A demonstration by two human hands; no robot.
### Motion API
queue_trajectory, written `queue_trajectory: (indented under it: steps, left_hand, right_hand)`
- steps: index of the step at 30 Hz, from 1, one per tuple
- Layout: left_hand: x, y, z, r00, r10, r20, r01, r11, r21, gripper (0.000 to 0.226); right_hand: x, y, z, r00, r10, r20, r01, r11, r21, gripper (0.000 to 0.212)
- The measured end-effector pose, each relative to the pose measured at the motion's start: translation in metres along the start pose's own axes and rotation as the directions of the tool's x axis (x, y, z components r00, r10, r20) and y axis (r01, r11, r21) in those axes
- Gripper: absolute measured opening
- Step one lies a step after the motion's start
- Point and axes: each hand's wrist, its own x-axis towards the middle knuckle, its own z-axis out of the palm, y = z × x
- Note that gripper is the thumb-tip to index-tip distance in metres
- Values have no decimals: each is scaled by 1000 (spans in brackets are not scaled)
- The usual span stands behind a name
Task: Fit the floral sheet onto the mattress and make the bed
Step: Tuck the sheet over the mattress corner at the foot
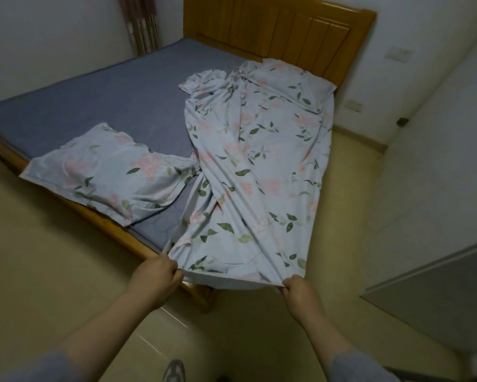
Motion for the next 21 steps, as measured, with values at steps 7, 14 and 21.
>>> queue_trajectory:
  steps: [7,14,21]
  left_hand:
    - [-1,-3,24,993,73,94,-68,996,-50,22]
    - [8,2,19,996,67,53,-59,990,-130,23]
    - [13,11,2,1000,21,5,-20,982,-188,22]
  right_hand:
    - [-2,-12,20,987,57,148,-68,995,69,36]
    - [10,-37,14,989,37,141,-56,989,134,38]
    - [27,-58,-6,996,-37,78,25,990,139,29]
